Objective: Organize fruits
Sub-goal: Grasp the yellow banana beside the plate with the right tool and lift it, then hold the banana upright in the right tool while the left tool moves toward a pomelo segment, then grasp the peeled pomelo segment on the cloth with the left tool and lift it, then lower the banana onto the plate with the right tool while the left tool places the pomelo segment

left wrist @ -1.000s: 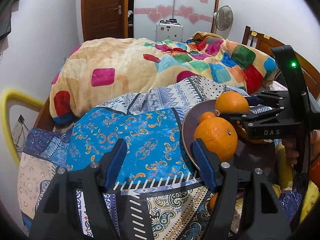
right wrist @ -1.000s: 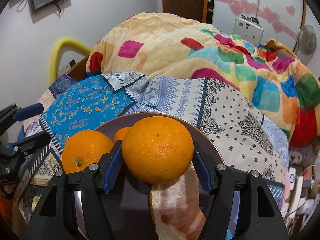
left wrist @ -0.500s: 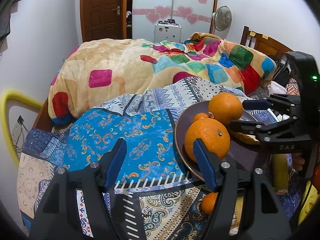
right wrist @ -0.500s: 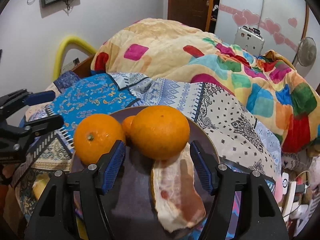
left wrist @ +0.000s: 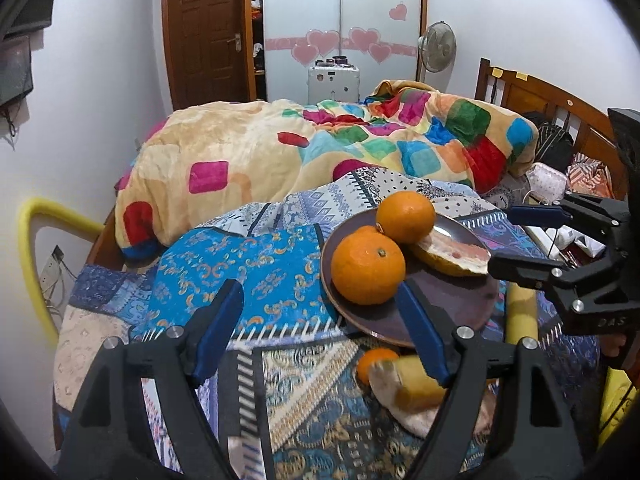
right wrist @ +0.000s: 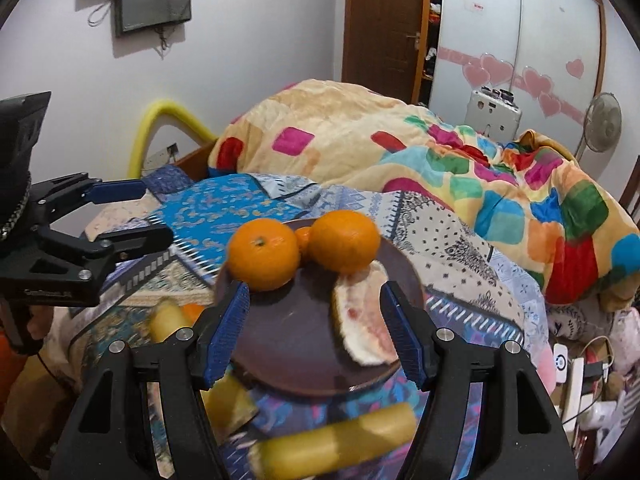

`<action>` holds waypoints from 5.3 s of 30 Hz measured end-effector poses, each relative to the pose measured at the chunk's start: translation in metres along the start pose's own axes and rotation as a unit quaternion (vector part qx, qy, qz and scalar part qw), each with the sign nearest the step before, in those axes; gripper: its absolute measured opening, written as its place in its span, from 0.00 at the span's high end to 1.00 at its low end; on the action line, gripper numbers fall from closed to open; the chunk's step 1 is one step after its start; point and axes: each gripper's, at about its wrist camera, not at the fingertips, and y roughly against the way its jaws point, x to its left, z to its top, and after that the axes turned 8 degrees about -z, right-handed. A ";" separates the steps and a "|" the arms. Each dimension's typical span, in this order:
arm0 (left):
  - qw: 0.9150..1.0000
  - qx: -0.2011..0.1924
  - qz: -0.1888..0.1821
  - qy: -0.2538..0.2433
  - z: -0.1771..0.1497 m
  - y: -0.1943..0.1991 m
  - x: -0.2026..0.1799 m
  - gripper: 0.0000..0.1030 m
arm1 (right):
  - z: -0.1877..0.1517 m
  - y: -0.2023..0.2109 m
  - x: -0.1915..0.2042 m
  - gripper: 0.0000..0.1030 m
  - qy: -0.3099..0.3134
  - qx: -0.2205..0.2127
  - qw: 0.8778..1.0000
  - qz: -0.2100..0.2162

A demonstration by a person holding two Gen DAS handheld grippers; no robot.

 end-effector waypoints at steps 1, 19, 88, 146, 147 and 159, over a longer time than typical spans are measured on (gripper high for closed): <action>1.000 0.000 0.001 0.000 -0.003 0.002 -0.001 0.23 | -0.003 0.003 0.003 0.37 0.001 -0.002 1.000 0.002; 0.999 0.020 0.033 0.013 -0.058 0.021 0.009 0.13 | -0.042 -0.014 0.059 0.37 0.042 0.034 0.998 0.039; 0.991 0.125 0.033 0.037 -0.106 -0.003 -0.036 0.00 | -0.114 0.072 -0.050 0.66 -0.097 -0.032 0.995 -0.011; 1.000 -0.004 -0.012 -0.002 -0.009 0.013 -0.053 0.60 | -0.047 0.050 -0.030 0.66 -0.076 -0.065 0.995 0.006; 1.000 -0.005 -0.014 -0.003 -0.008 0.010 -0.053 0.60 | -0.044 0.046 -0.029 0.66 -0.074 -0.064 0.995 0.007; 0.999 0.006 -0.041 -0.015 0.004 -0.026 -0.046 0.60 | -0.017 0.001 -0.013 0.66 -0.041 -0.036 0.998 0.027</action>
